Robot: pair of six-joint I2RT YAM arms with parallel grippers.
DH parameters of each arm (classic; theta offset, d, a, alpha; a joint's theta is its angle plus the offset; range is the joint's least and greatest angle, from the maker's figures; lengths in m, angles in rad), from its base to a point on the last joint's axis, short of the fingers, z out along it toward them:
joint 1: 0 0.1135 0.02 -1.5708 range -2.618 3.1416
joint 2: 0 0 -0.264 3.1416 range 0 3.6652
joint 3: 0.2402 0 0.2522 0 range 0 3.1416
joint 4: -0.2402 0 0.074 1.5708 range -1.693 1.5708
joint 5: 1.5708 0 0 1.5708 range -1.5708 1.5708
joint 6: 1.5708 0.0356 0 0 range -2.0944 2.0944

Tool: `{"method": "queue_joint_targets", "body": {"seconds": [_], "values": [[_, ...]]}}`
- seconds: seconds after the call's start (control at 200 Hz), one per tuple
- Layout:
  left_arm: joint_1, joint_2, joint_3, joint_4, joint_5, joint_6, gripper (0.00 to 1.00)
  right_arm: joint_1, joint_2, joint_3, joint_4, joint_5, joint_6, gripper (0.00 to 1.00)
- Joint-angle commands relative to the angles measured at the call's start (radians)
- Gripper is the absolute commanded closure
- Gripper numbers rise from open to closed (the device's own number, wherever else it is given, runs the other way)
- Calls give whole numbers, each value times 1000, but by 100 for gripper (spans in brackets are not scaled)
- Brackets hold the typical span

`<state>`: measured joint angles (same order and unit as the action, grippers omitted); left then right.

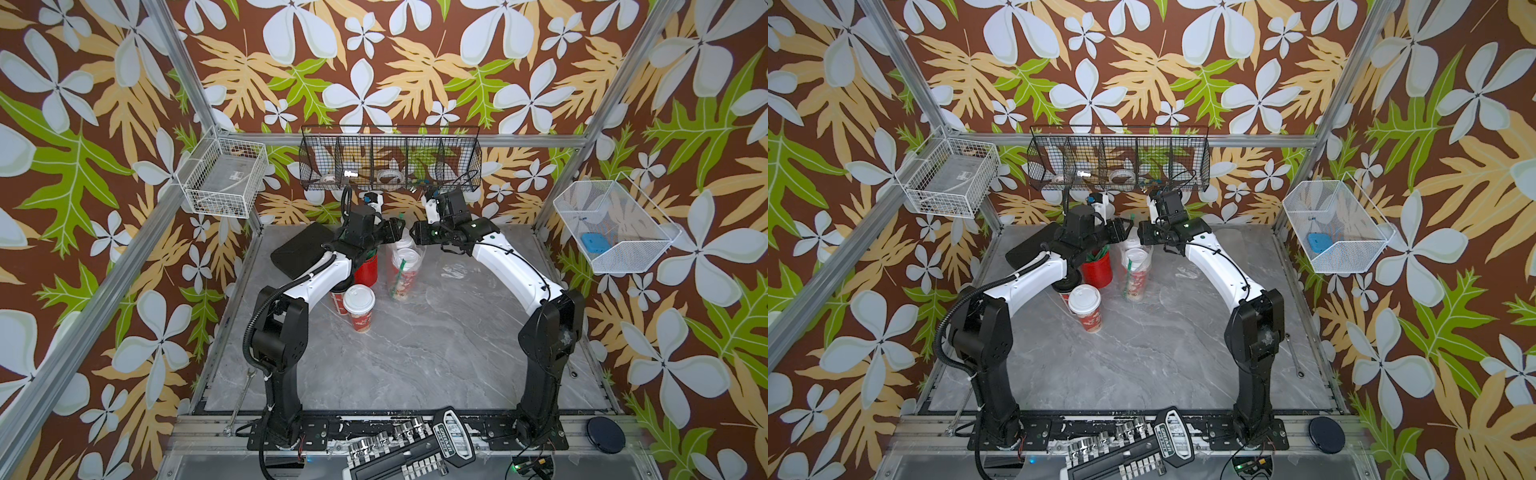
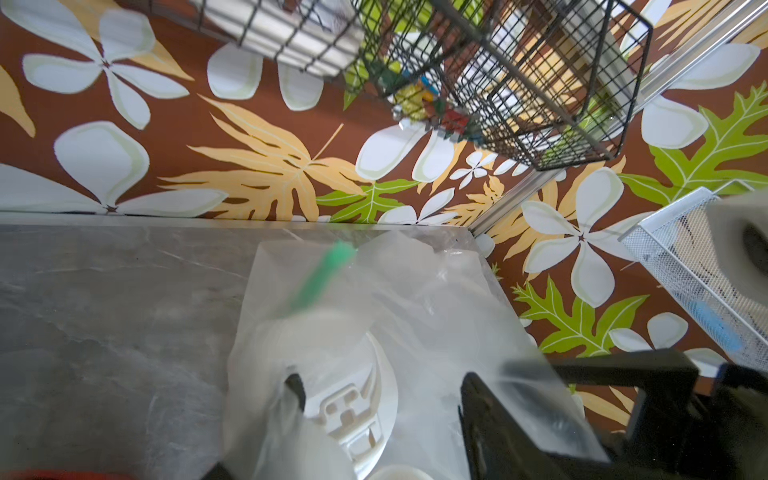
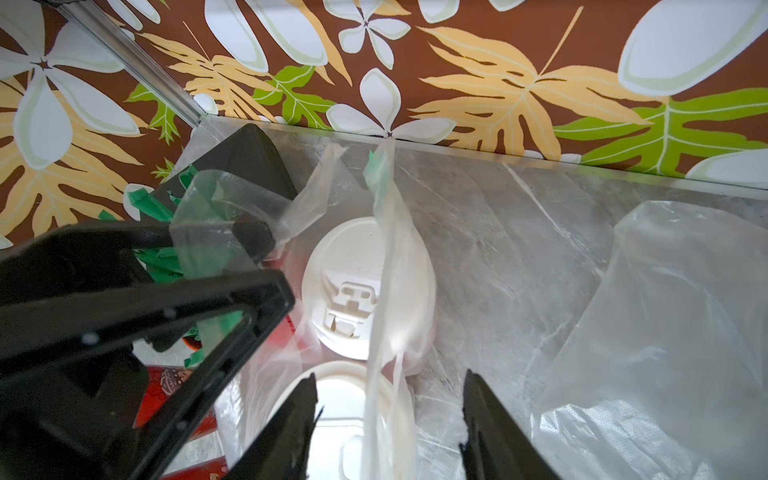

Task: Pack milk tea into plastic carrier bags
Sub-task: Place the plastic carrier bag at the center of the board.

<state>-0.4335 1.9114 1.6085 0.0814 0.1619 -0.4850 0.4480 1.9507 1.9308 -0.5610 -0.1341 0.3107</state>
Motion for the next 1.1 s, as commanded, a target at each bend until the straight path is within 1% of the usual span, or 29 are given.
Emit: {"method": "queue_joint_targets", "body": {"seconds": [0.0,0.055,0.135,0.245,0.375,0.491,0.676,0.736,0.776,0.846,1.096], "values": [[1,3,38,-109,-25,28,31,1,-9,-1,12,-8,4,37],[1,0,46,-137,-34,32,28,1,-12,-2,10,-9,3,34],[1,0,59,-183,-46,45,25,1,-19,-10,9,-8,2,33],[1,9,89,-250,-60,63,22,1,-31,-22,14,-7,2,31],[1,34,146,-337,-77,82,21,1,-45,-37,19,-8,8,30],[1,43,177,-375,-88,88,19,2,-69,-58,24,-3,10,29],[1,66,259,-480,-139,110,15,2,-112,-84,12,12,1,24],[1,64,269,-494,-142,117,12,3,-127,-91,6,17,-3,22],[1,63,276,-506,-148,117,4,2,-139,-98,1,19,-5,20],[1,67,302,-538,-151,124,0,1,-162,-115,0,25,-7,16],[1,108,385,-657,-147,151,0,1,-239,-172,-12,57,-16,11]]}}
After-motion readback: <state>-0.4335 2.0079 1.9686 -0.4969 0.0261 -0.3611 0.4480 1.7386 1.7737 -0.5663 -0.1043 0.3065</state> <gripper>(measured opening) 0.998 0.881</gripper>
